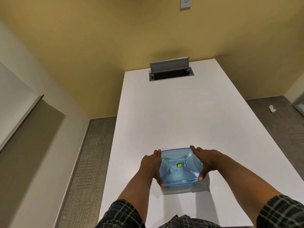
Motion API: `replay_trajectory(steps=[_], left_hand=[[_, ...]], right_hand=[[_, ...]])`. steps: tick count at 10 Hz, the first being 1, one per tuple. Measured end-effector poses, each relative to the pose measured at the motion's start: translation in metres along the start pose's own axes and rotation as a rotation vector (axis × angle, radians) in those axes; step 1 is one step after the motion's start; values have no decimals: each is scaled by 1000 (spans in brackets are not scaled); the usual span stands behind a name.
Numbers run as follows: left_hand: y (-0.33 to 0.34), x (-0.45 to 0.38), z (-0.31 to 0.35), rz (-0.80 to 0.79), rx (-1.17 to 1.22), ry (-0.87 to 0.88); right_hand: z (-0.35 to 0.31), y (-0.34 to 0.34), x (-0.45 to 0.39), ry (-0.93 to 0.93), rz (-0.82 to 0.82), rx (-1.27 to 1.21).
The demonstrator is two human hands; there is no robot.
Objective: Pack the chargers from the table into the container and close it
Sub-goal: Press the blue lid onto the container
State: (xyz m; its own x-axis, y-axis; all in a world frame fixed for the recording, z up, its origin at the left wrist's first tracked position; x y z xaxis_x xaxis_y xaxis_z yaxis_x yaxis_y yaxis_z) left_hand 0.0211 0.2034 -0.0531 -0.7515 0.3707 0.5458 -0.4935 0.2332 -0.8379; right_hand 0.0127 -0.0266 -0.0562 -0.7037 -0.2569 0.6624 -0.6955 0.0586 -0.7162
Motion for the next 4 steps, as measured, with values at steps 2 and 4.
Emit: replay_trajectory(steps=[2, 4], left_hand=[[0, 0, -1, 29, 24, 11], [-12, 6, -7, 103, 104, 26]], right_hand=[[1, 3, 7, 25, 10, 38], [-1, 0, 19, 50, 78, 137]])
Point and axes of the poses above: each hand's wrist, its own x-axis away from the middle knuckle, its own y-axis out of the palm, z = x × y, the point moved 7 cm from there along -x, towards the middle knuckle, and after that the axes turned 3 degrees about y, right-handed, at the moved point
